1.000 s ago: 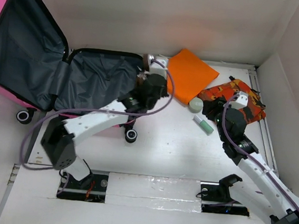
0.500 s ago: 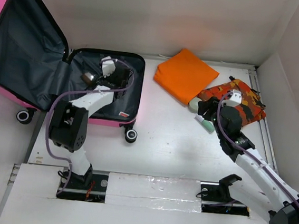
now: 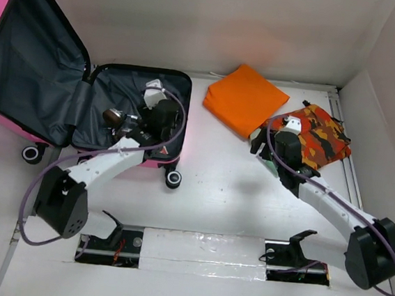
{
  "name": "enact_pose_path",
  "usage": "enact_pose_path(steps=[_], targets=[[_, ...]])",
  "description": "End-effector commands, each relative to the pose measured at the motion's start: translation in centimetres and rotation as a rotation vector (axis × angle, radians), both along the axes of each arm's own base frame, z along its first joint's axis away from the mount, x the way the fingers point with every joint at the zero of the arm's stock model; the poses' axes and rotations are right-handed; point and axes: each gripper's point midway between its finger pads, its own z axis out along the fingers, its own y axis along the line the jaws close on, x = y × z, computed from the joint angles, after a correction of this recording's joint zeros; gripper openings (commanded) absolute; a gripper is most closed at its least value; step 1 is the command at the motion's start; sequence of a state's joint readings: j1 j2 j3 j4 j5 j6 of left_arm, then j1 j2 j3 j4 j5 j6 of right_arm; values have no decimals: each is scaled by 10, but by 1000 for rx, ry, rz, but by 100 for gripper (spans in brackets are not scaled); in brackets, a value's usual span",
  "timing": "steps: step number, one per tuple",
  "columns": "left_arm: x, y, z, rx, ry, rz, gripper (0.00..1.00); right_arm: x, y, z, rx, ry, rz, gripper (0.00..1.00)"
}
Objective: Pack the luggage
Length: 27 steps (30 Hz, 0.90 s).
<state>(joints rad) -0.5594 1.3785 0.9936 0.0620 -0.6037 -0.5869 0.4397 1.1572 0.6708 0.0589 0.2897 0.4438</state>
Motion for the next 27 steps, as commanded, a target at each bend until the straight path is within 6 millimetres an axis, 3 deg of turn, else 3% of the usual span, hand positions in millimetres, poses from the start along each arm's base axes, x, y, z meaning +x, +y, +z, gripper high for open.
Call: enact_pose_path(steps=[1, 2, 4, 5, 8, 9, 10, 11, 12, 14, 17, 19, 20, 22, 26, 27], targets=[[-20, -55, 26, -17, -95, -210, 75, 2, -4, -16, 9, 43, -5, 79], [-36, -80, 20, -20, -80, -292, 75, 2, -10, -21, 6, 51, -19, 79], [-50, -109, 24, -40, -116, -419, 75, 0, -21, -26, -2, 72, -46, 81], [-67, -131, 29, -84, -126, -531, 75, -1, -24, -25, -6, 72, -41, 81], [-95, -156, 31, -182, -170, -738, 74, -1, -39, -34, 5, 117, -49, 86], [-104, -154, 19, -189, -164, -769, 74, -1, -45, -40, 35, 147, -36, 86], [-108, -155, 28, -217, -213, -789, 74, -2, -47, -47, 52, 172, -24, 86], [-122, -153, 24, -235, -224, -837, 74, -3, -48, -58, 76, 213, 5, 86], [-126, -155, 42, -264, -278, -864, 74, -3, -48, -64, 73, 229, 5, 87], [-136, -151, 40, -255, -324, -898, 74, -2, -45, -73, 100, 255, 42, 90], [-141, -145, 37, -250, -337, -900, 74, -2, -37, -81, 112, 288, 90, 93], [-143, -142, 47, -259, -362, -899, 74, -3, -33, -85, 134, 316, 117, 93], [-146, -143, 40, -254, -342, -910, 73, -5, -33, -87, 126, 324, 121, 93], [-149, -139, 52, -275, -371, -908, 73, -6, -31, -95, 130, 358, 129, 93], [-148, -126, 58, -305, -383, -839, 73, -9, -18, -99, 142, 379, 179, 85], [-148, -122, 56, -304, -386, -823, 73, -13, -13, -102, 139, 389, 191, 79]])
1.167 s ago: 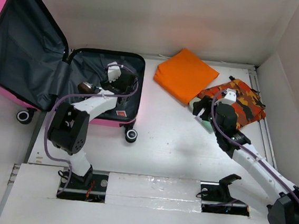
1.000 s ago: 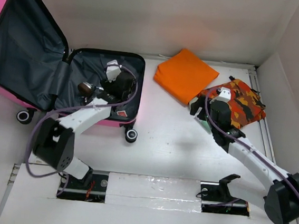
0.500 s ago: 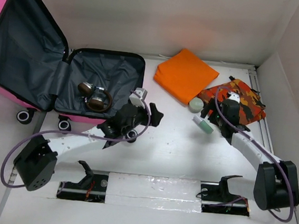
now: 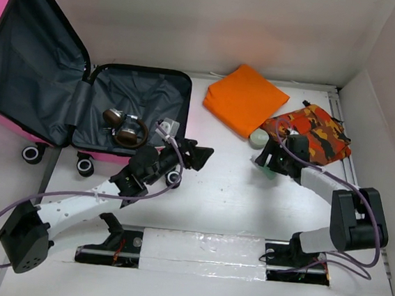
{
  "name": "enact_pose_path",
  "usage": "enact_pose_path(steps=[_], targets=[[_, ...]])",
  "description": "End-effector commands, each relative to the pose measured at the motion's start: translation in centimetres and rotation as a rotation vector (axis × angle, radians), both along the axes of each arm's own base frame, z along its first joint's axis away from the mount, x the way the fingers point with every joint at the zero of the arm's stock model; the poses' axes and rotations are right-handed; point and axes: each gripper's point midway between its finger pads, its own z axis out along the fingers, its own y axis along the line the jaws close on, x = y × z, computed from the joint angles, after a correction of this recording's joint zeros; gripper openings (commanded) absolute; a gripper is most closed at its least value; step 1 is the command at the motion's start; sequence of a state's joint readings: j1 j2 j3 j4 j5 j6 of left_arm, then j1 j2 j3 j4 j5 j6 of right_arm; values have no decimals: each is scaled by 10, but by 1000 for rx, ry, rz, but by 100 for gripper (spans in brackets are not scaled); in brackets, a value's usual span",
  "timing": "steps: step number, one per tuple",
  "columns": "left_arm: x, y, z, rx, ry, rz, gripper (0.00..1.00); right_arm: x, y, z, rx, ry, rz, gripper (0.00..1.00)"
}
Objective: Pack the luggage
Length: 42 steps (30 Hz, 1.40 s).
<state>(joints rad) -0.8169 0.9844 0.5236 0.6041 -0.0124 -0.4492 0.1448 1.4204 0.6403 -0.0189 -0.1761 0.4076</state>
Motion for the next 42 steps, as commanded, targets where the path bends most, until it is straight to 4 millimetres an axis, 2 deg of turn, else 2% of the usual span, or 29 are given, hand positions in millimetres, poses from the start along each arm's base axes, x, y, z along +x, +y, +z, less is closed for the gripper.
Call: enact_pose_path(steps=[1, 6, 7, 10, 12, 14, 18, 20, 21, 22, 26, 28, 29, 31, 33, 35, 37, 42], targets=[[-1, 14, 23, -81, -53, 49, 73, 4, 21, 12, 40, -28, 72, 76], [-3, 32, 31, -119, -69, 111, 73, -7, 41, 3, 17, -3, 91, 71], [-5, 34, 30, -121, -71, 111, 73, -11, 50, 3, 25, 1, 110, 70], [-4, 35, 30, -121, -71, 120, 73, -16, 58, -8, -27, 17, 112, 64], [-4, 35, 30, -121, -71, 120, 73, -18, 60, -15, -61, 37, 102, 64], [-2, 36, 27, -113, -63, 132, 73, -17, 68, -13, -98, 24, 112, 68], [-2, 36, 27, -113, -62, 132, 73, -27, 80, -17, -159, 47, 134, 74], [-1, 38, 27, -113, -62, 142, 73, -35, 87, -22, -182, 57, 140, 74], [-1, 38, 27, -113, -62, 142, 73, -35, 89, -22, -190, 53, 142, 66], [-1, 38, 27, -113, -62, 142, 73, -37, 86, -32, -203, 78, 130, 61], [-3, 36, 27, -112, -63, 128, 73, -40, 96, -43, -223, 102, 152, 59], [-3, 36, 27, -112, -63, 128, 73, -37, 101, -39, -229, 93, 157, 59], [-3, 36, 27, -112, -63, 128, 73, -37, 99, -44, -243, 101, 151, 56], [-1, 38, 27, -113, -62, 146, 73, -39, 98, -48, -249, 112, 152, 40], [-1, 38, 24, -105, -55, 146, 73, -36, 100, -45, -245, 104, 151, 35], [-1, 40, 27, -113, -61, 155, 73, -32, 98, -44, -240, 97, 142, 25], [2, 44, 25, -107, -54, 180, 73, -29, 106, -32, -200, 66, 154, 19], [2, 48, 29, -122, -53, 195, 72, -24, 109, -8, -149, 15, 156, 11]])
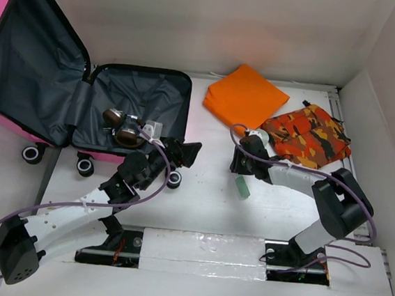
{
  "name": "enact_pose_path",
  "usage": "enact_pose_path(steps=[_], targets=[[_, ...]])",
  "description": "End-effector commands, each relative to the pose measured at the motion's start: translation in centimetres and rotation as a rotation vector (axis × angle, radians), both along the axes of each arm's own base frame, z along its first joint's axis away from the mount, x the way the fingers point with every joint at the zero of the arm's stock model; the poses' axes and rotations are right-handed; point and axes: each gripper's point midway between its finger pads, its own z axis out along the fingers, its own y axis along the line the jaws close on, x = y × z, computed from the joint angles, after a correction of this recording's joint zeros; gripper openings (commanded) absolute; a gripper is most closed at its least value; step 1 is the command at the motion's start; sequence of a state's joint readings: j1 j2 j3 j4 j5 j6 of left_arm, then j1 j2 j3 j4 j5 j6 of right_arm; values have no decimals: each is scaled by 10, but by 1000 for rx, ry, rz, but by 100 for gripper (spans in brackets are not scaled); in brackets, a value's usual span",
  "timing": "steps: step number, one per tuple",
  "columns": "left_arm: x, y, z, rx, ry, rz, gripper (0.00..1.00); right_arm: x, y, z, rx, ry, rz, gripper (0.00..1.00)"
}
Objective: Pack the luggage
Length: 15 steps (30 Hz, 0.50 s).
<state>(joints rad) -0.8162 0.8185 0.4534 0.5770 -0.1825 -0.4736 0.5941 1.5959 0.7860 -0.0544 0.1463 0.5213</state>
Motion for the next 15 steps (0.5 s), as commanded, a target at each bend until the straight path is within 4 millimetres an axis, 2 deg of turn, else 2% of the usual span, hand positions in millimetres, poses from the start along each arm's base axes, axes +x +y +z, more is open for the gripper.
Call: enact_pose_path(steps=[1, 6, 7, 8, 9, 10, 11, 12, 13, 14, 15], targets=[[2, 8, 14, -47, -29, 37, 72, -5, 3, 20, 43, -14, 23, 11], [7, 20, 12, -65, -12, 107, 72, 6, 37, 75, 202, -99, 115, 11], [5, 22, 13, -65, -12, 108, 72, 13, 45, 96, 236, -136, 129, 11], [5, 25, 11, -74, -7, 122, 72, 13, 54, 106, 261, -147, 146, 11], [5, 32, 21, -100, -25, 145, 72, 16, 58, 116, 278, -163, 154, 11], [4, 37, 18, -104, -26, 161, 72, 17, 75, 139, 327, -194, 191, 11], [3, 42, 17, -121, -21, 177, 72, 20, 80, 150, 346, -210, 204, 11], [1, 52, 20, -153, -30, 209, 72, 23, 96, 168, 373, -246, 233, 11], [0, 57, 26, -171, -41, 226, 72, 24, 97, 164, 368, -238, 233, 11], [-1, 62, 20, -171, -39, 243, 72, 25, 109, 181, 396, -261, 262, 11], [-1, 66, 20, -179, -42, 258, 72, 28, 114, 180, 405, -249, 264, 11]])
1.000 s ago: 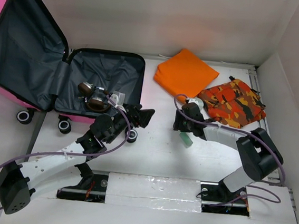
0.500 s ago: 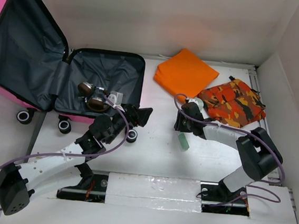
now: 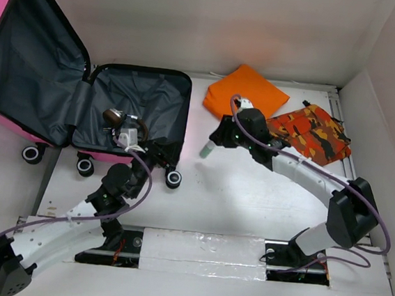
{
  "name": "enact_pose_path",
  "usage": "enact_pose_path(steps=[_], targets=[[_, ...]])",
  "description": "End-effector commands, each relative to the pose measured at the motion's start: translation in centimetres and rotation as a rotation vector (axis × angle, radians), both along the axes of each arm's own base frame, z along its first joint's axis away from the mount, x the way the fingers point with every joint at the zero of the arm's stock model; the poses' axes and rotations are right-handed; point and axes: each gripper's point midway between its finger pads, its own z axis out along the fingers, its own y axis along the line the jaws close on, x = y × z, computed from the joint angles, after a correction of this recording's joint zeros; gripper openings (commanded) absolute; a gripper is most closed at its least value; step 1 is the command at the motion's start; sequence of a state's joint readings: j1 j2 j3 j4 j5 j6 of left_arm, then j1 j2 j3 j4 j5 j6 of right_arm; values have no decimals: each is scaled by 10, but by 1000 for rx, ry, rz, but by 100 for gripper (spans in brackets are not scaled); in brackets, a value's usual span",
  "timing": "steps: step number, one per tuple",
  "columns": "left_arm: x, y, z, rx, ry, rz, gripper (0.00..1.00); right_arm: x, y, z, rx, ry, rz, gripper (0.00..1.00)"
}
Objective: Pack the luggage
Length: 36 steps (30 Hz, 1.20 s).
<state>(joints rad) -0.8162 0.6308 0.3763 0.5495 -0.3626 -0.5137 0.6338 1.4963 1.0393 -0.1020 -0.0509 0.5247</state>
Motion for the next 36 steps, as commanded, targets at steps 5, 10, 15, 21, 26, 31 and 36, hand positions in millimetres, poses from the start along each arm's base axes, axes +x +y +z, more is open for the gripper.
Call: enact_pose_path(steps=[5, 10, 15, 21, 26, 31, 36], targets=[[-1, 33, 15, -109, -32, 130, 72, 12, 56, 76, 194, -115, 116, 11], [0, 37, 11, -108, -16, 150, 72, 15, 70, 119, 254, -196, 139, 11], [-3, 44, 20, -138, -37, 161, 72, 18, 95, 153, 308, -238, 201, 11], [-4, 50, 19, -145, -37, 183, 72, 32, 133, 145, 314, -215, 238, 11], [-1, 45, 15, -125, -24, 175, 72, 39, 177, 93, 288, -124, 307, 12], [1, 42, 14, -106, -18, 177, 75, 48, 204, 64, 273, -87, 321, 19], [5, 40, 6, -76, 8, 187, 77, 68, 206, 73, 253, -147, 264, 60]])
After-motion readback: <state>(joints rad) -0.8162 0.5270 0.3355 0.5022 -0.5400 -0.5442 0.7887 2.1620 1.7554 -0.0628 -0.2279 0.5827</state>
